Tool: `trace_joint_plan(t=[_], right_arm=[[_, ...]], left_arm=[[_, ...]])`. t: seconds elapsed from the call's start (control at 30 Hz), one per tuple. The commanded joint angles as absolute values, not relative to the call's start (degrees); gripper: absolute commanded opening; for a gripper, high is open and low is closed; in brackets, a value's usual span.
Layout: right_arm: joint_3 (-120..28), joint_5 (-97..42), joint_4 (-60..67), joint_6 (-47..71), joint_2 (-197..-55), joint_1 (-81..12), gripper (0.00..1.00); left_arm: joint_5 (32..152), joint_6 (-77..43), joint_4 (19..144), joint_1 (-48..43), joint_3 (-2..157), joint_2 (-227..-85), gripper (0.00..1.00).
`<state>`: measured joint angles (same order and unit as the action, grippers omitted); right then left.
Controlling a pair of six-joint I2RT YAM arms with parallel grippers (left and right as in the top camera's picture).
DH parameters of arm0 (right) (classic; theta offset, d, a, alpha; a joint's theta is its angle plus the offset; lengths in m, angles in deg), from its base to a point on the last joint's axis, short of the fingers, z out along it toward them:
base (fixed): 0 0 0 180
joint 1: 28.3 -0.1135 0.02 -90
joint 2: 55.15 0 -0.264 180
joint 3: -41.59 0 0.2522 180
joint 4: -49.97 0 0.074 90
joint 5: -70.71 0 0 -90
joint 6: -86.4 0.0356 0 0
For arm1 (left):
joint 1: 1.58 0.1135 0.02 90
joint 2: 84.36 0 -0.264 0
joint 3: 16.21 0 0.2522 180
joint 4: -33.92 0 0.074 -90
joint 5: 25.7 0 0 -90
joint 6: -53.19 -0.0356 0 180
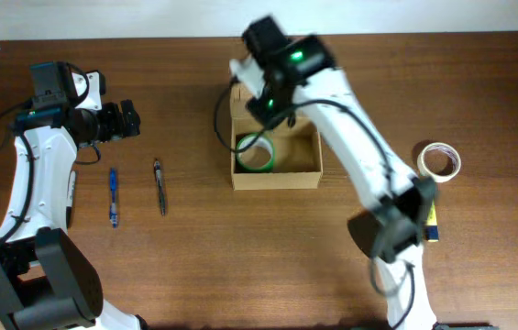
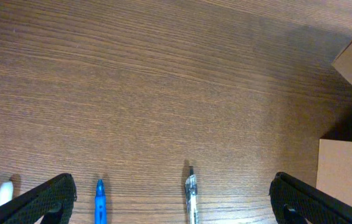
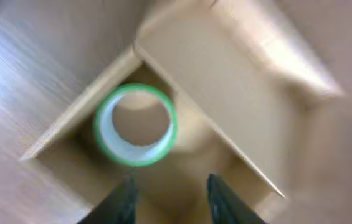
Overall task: Pack container
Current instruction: 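Release the green tape and move the right gripper to the white tape, then grasp the white masking tape and lower it into the box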
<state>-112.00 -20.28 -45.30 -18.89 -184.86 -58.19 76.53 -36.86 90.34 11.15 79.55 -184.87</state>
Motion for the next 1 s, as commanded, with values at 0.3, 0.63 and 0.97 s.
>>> trace_joint_plan(t=[0.3, 0.63, 0.97], right_arm=[[-114.8, -9.4, -48.6, -1.0, -164.3, -32.1, 0.61], [-85.5, -25.1, -40.9, 2.9, -168.9, -7.7, 0.59], [-56.8, -25.1, -19.4, 2.9, -169.1, -2.0, 0.6]], left_arm=[[77.4, -37.7, 90.3, 11.3, 80.4, -185.3, 0.99], [77.4, -37.7, 90.3, 11.3, 80.4, -185.3, 0.99], [77.4, -37.7, 90.3, 11.3, 80.4, -185.3, 0.99]])
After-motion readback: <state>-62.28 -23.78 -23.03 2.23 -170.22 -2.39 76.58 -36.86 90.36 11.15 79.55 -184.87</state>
